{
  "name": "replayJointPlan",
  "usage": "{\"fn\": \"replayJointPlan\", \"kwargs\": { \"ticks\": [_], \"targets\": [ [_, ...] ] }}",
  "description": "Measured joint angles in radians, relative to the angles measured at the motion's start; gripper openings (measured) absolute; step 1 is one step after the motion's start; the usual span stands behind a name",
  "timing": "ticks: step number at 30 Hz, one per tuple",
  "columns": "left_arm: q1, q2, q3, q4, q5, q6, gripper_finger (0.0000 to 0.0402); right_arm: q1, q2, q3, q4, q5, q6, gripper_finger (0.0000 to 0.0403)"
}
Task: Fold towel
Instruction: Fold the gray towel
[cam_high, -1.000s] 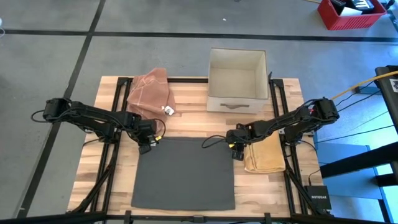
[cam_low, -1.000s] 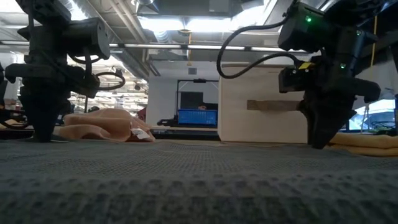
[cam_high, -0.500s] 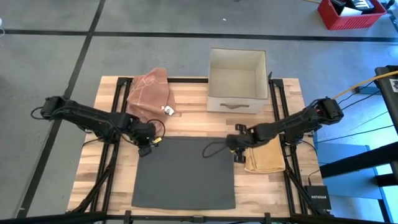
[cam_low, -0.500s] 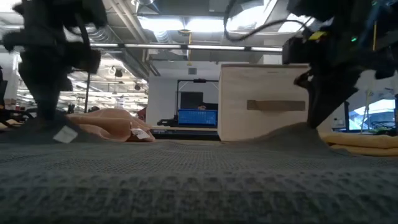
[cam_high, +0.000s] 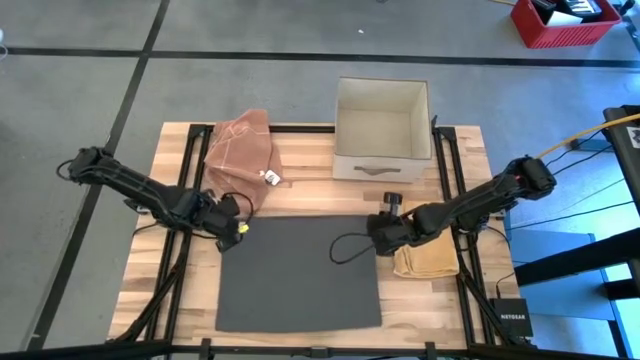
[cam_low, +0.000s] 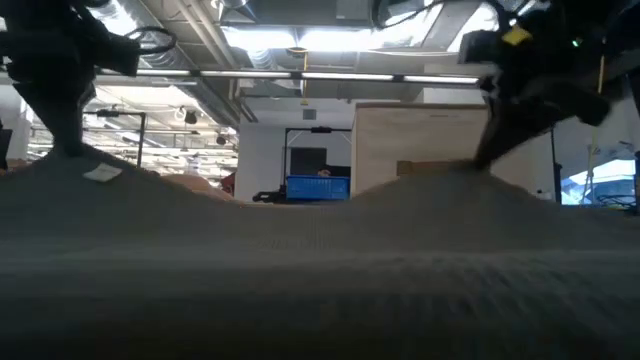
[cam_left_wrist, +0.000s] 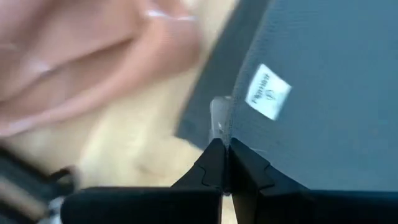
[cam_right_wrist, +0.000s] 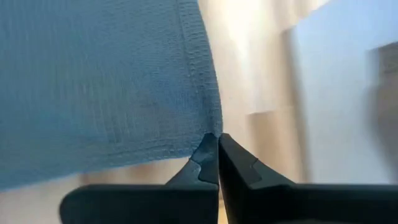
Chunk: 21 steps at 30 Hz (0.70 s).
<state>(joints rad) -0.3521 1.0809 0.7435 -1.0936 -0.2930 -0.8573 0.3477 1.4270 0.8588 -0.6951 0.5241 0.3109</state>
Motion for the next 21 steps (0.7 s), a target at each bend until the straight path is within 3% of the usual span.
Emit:
{"fn": "replayJointPlan", "kwargs": {
  "ticks": [4,12,21],
  "targets": [
    [-0.005,0.000,-0.011,-0.023,-0.130,-0.030,0.0002,-0.016,-0.018,0.001,-0.003,0.090,-0.009,0.0001],
    [0.066,0.002,-0.173,0.058,-0.214,-0.062,0.0002,-0.094,-0.011,-0.099,0.075,0.159,-0.004,0.0001],
    [0.118,0.002,-0.273,0.185,-0.308,-0.043,0.0001,-0.204,0.003,-0.148,0.188,0.200,-0.075,0.0001]
  ]
}}
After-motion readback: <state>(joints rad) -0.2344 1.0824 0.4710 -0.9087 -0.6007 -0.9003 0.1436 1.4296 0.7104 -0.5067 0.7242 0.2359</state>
